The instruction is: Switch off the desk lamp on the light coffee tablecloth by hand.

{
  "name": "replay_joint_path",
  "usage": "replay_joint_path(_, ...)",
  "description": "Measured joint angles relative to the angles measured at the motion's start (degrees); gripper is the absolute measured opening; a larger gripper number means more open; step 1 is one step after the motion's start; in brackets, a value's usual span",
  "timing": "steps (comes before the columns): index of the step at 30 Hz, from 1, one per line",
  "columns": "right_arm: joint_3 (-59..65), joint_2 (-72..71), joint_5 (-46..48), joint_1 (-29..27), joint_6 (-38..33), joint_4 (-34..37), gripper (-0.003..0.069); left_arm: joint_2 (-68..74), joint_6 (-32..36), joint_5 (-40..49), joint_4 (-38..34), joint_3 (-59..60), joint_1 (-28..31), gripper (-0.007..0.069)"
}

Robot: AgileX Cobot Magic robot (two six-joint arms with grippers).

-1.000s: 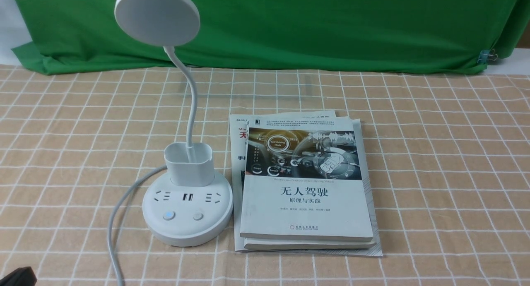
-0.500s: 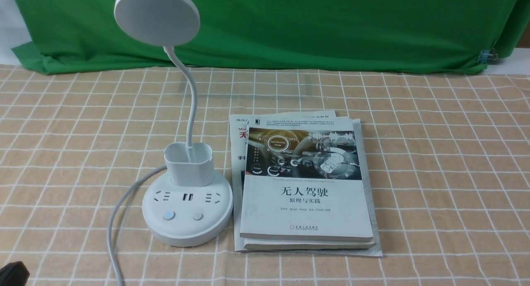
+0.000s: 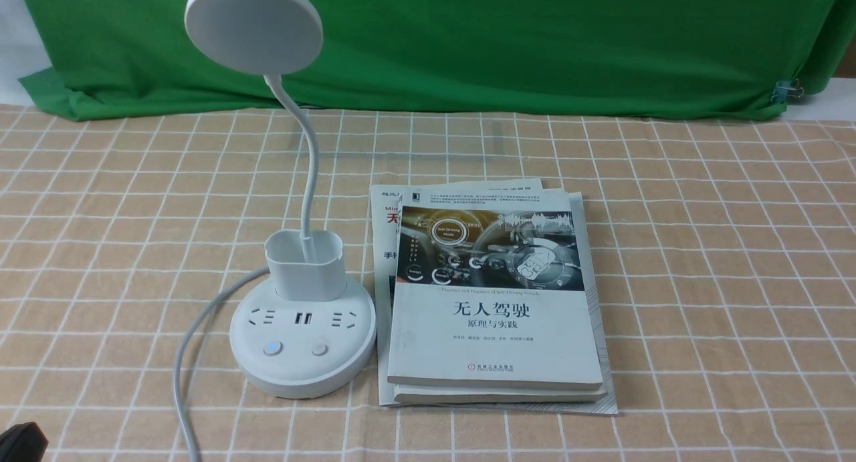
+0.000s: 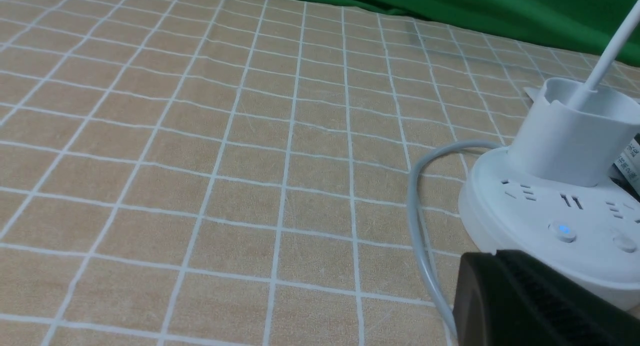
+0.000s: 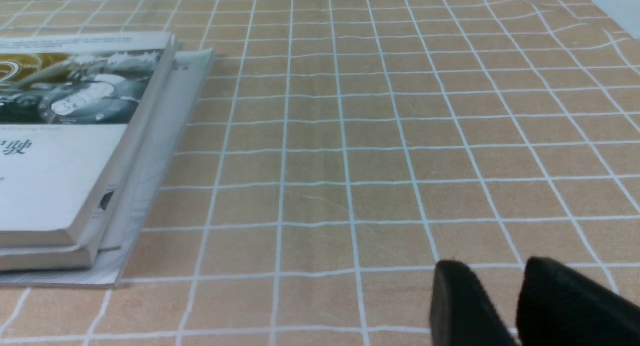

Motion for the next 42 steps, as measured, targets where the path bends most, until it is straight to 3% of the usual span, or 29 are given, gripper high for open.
replay_joint_path(42,0.00,0.00,0.00,0.00,0.00,0.00,0.0243,0.00,2.40,0.00,3.14,0.00,-0.07,-0.0003)
